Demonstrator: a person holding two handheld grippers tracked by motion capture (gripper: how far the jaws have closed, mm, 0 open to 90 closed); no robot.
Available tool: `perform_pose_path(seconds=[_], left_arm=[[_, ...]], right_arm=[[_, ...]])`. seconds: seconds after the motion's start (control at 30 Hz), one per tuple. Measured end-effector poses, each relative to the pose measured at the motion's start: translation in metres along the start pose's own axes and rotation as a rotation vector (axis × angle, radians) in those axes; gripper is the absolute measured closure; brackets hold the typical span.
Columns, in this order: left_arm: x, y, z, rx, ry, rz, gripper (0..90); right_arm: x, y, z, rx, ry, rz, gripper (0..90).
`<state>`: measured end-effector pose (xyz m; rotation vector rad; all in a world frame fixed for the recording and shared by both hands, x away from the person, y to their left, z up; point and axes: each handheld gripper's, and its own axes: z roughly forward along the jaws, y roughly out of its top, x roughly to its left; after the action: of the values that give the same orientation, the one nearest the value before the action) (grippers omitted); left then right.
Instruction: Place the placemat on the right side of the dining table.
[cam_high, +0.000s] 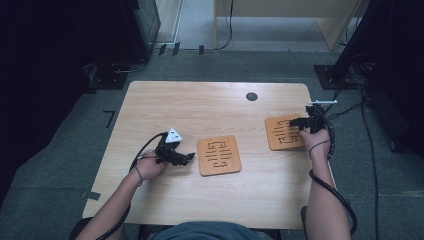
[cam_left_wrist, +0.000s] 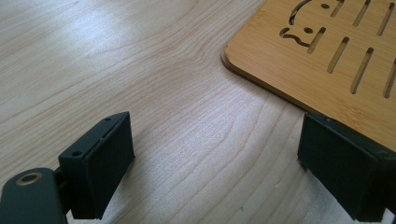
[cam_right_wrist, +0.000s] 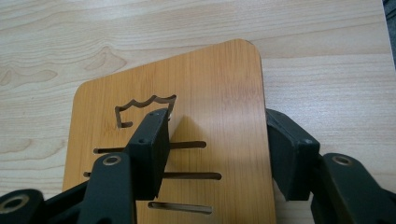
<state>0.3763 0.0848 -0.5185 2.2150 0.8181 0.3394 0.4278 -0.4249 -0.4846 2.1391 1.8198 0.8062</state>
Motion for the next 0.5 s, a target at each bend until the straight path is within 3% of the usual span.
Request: perform_pose_path(seconds=[0.5], left_arm=[[0.0000, 0.0004, 0.0006, -0.001, 0.000, 0.002, 9.7]], right_arm=[[-0.0011, -0.0027, 0.0082, 0.010, -0.025, -0.008, 42.6]])
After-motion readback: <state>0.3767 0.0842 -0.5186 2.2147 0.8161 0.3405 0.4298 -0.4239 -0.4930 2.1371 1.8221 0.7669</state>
